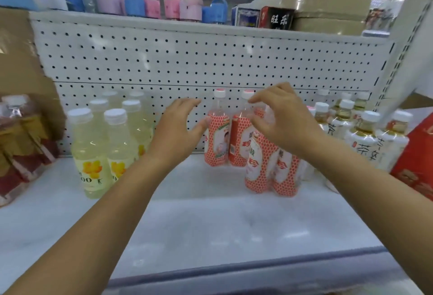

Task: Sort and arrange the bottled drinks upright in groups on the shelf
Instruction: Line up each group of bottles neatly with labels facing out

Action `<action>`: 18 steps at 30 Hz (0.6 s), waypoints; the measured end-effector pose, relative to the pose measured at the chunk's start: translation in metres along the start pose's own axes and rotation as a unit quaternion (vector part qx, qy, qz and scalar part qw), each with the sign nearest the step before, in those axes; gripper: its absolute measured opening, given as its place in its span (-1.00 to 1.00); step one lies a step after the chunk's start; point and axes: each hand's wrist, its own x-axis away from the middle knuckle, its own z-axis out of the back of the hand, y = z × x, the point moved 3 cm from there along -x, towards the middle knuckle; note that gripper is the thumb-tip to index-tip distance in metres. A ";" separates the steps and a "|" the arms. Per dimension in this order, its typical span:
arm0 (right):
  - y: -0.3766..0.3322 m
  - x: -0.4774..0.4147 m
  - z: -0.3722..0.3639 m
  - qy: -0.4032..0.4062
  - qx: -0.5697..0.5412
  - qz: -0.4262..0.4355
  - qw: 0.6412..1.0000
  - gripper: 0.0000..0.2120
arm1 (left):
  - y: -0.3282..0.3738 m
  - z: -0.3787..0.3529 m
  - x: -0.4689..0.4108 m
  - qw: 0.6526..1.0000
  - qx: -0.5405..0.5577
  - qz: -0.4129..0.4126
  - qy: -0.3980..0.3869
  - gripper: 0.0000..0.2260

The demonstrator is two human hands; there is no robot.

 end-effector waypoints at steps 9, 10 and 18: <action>0.026 -0.093 -0.005 -0.184 0.046 -0.090 0.978 -0.56 | 0.004 -0.040 -0.090 0.990 0.074 0.084 -0.090 -0.62; 0.028 -0.101 -0.010 -0.195 0.050 -0.098 0.975 -0.56 | 0.001 -0.043 -0.095 0.991 0.076 0.079 -0.079 -0.66; 0.040 -0.129 -0.035 -0.224 0.069 -0.142 0.962 -0.60 | -0.023 -0.057 -0.115 0.988 0.143 0.048 -0.036 -0.83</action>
